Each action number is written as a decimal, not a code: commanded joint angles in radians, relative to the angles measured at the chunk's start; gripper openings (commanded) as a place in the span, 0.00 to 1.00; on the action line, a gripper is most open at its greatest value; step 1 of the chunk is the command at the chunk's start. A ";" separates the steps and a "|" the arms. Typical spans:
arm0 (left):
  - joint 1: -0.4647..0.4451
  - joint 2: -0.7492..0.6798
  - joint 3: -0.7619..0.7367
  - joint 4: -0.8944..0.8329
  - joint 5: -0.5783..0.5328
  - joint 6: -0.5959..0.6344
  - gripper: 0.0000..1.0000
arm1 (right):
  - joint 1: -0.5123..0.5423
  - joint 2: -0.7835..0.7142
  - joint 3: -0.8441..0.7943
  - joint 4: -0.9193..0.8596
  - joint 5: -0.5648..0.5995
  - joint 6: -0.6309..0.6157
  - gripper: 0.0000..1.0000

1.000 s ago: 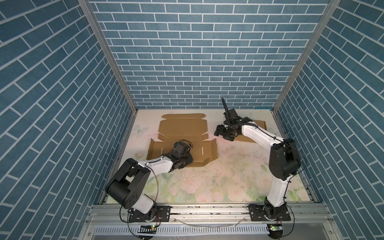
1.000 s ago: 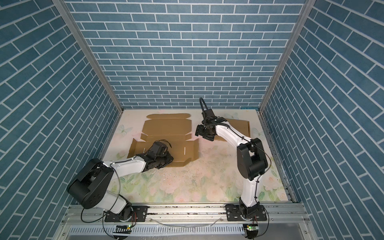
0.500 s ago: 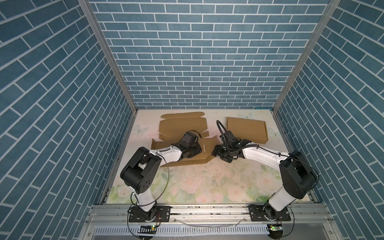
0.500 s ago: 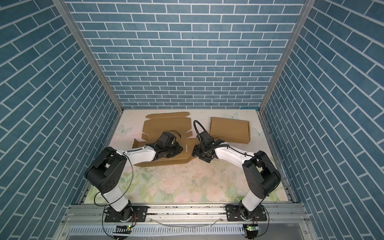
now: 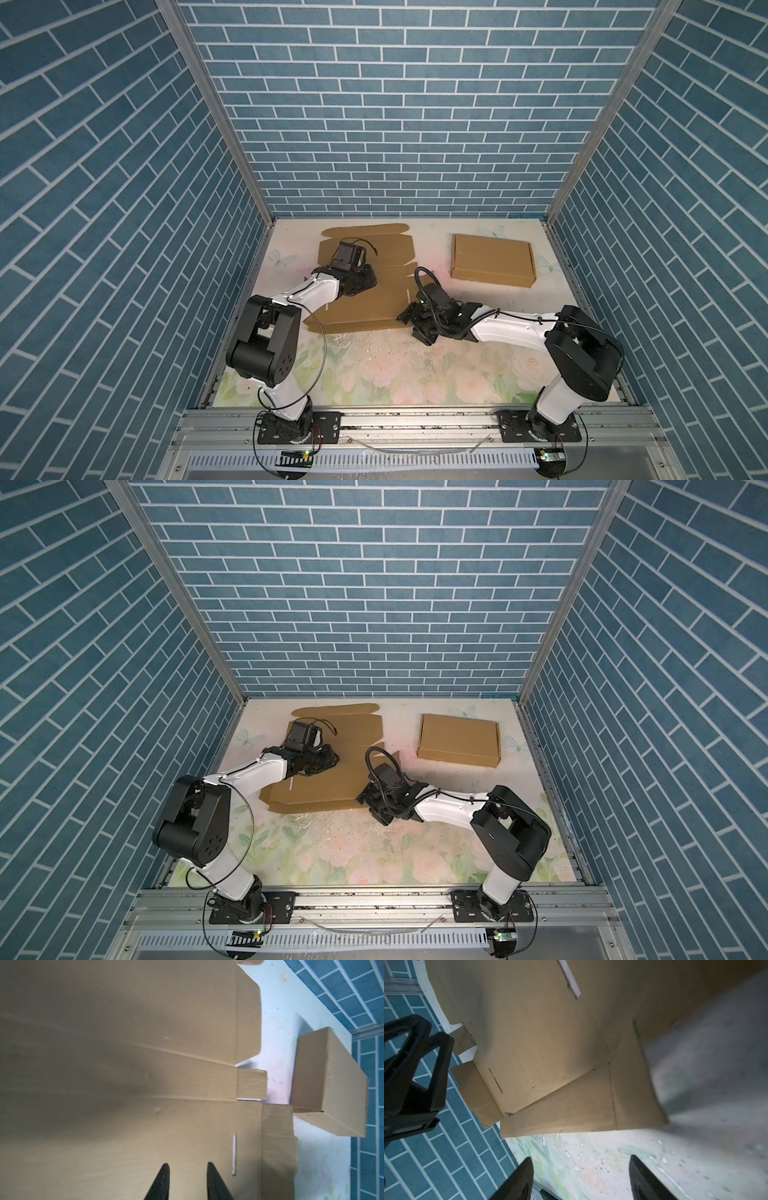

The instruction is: Fold the paper box

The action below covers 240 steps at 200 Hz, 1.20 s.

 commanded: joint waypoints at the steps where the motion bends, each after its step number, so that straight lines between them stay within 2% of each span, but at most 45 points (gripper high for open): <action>1: 0.042 -0.039 -0.061 -0.040 -0.053 0.055 0.32 | 0.033 0.080 0.006 0.127 0.036 0.184 0.71; 34: 0.099 -0.056 -0.113 -0.005 -0.035 0.051 0.32 | 0.078 0.172 0.049 0.207 0.116 0.328 0.66; 71: 0.115 -0.061 -0.124 0.012 -0.028 0.048 0.32 | 0.099 0.266 0.128 0.221 0.200 0.417 0.63; 99: 0.118 -0.065 -0.123 0.021 -0.014 0.047 0.32 | 0.113 0.308 0.150 0.214 0.274 0.461 0.54; 119: 0.126 -0.075 -0.125 0.023 -0.005 0.041 0.32 | 0.114 0.331 0.163 0.218 0.307 0.457 0.42; 147: 0.130 -0.134 -0.092 -0.023 0.022 0.046 0.32 | 0.110 0.354 0.169 0.202 0.280 0.411 0.17; 171: 0.132 -0.212 -0.019 -0.114 0.039 0.088 0.32 | 0.085 0.328 0.175 0.115 0.220 0.280 0.06; 199: 0.131 -0.289 0.045 -0.230 0.065 0.147 0.32 | 0.025 0.259 0.181 -0.049 0.103 0.003 0.01; 207: 0.131 -0.308 0.051 -0.260 0.072 0.166 0.32 | -0.006 0.239 0.177 -0.098 0.031 -0.082 0.00; 222: 0.130 -0.343 0.053 -0.309 0.080 0.197 0.33 | -0.076 0.194 0.200 -0.266 -0.062 -0.305 0.00; 240: 0.130 -0.382 0.043 -0.351 0.097 0.219 0.33 | -0.152 0.166 0.324 -0.606 -0.097 -0.649 0.00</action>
